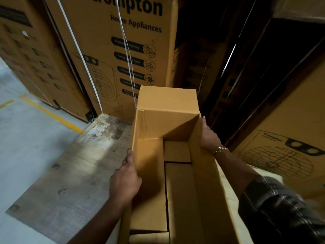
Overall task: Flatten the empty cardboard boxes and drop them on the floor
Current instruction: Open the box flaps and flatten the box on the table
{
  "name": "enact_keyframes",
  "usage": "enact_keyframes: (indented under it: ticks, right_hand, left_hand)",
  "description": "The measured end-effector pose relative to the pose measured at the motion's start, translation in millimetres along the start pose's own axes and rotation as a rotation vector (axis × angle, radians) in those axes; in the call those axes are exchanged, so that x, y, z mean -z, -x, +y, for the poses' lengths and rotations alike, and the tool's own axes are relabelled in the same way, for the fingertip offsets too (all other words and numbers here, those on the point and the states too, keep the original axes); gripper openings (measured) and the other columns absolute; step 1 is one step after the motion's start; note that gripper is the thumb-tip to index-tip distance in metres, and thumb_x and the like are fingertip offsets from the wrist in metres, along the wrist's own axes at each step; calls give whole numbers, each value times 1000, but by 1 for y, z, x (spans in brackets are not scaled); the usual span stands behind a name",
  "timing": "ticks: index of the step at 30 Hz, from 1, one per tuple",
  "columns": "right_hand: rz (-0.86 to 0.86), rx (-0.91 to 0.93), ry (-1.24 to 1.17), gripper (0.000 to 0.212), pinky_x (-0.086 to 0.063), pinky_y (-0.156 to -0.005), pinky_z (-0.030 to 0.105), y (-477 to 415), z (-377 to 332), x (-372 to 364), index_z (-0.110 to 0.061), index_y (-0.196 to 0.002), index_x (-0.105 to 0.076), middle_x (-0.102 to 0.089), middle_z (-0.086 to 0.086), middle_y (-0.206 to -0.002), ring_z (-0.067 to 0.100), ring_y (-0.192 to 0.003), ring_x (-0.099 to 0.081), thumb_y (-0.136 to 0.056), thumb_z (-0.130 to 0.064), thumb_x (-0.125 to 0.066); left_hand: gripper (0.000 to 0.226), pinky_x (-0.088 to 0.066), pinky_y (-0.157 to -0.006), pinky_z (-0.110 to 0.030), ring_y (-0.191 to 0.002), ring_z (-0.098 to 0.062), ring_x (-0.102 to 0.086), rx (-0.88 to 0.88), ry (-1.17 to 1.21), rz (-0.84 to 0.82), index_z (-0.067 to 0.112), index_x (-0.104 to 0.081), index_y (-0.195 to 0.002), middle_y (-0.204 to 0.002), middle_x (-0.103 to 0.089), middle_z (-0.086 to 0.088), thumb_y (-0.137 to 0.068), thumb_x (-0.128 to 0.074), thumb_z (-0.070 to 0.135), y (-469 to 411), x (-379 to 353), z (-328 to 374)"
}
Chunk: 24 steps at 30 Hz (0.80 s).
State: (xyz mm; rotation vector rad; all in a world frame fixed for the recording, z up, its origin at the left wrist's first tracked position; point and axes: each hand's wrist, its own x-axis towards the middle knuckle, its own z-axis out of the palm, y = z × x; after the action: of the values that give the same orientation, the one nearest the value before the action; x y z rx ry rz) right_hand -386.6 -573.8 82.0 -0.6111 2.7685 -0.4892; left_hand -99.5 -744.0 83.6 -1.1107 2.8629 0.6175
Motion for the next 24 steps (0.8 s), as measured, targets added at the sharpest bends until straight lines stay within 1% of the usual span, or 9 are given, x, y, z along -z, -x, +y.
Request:
enact_keyframes:
  ticks: [2,5,8,11,14,16,19,21,24]
  right_hand:
    - [-19,-29,-64,96,-56,-79,44,44,9,-1,-24,-155,16,-54,21,-133,31,-92,-64,-94,-24,-58]
    - [-46,-49,-118,87,-57,-77,40,120,24,-6,-27,-156,10,-61,14,-122,22,-84,-63,-97,-26,-54]
    - [-133,-56,-182,80,-58,-79,38,202,48,-11,-32,-156,3,-56,9,-134,20,-89,-65,-97,-29,-51]
    - [-233,-60,-237,80,-55,-70,29,283,67,-13,-33,-156,3,-49,5,-143,13,-88,-65,-97,-32,-51]
    - [-314,-154,-318,79,-50,-89,31,346,77,-23,-39,-156,1,-44,3,-150,20,-108,-62,-96,-36,-51]
    - [-315,-220,-430,73,-48,-100,37,370,79,-31,-45,-154,-14,-57,1,-140,22,-112,-63,-90,-38,-49]
    - [-259,-240,-552,61,-51,-96,37,394,78,-32,-49,-147,-31,-67,-5,-122,18,-102,-66,-94,-25,-49]
    - [-233,-221,-568,63,-51,-96,38,412,84,-26,-55,-143,-30,-66,-8,-120,15,-101,-66,-96,-18,-48]
    - [-171,-252,-529,62,-49,-102,41,441,96,-11,-65,-134,-27,-65,-8,-129,16,-107,-66,-96,-22,-52]
  left_hand:
    - [96,-53,-74,-34,-99,-22,-66,7,-35,24,20,6,-157,-144,-51,-6,-89,-61,25,1,-1,6]
    - [89,-54,-74,-36,-96,-28,-66,0,-29,54,20,-2,-156,-135,-57,-8,-87,-58,26,1,0,6]
    - [80,-53,-81,-40,-102,-32,-64,44,61,-33,29,-10,-152,-130,-59,-8,-87,-57,36,12,6,-1]
    - [80,-50,-93,-45,-117,-36,-58,56,122,-120,31,-12,-151,-145,-49,-7,-87,-58,49,60,0,-18]
    - [88,-47,-100,-43,-125,-34,-54,167,187,-196,35,-8,-154,-153,-41,-2,-86,-59,57,147,-26,-52]
    - [92,-40,-108,-41,-132,-33,-48,240,347,-174,36,-12,-155,-155,-39,-3,-84,-70,47,206,-42,-67]
    - [78,-40,-108,-43,-122,-30,-55,346,646,-80,32,-38,-149,-140,-56,-6,-84,-74,11,247,-62,-72]
    - [66,-44,-105,-44,-113,-28,-60,395,709,-62,33,-49,-142,-128,-65,-4,-82,-72,13,252,-66,-66]
    - [55,-47,-95,-37,-106,-25,-63,388,795,-110,32,-58,-134,-118,-68,0,-84,-70,12,255,-65,-47]
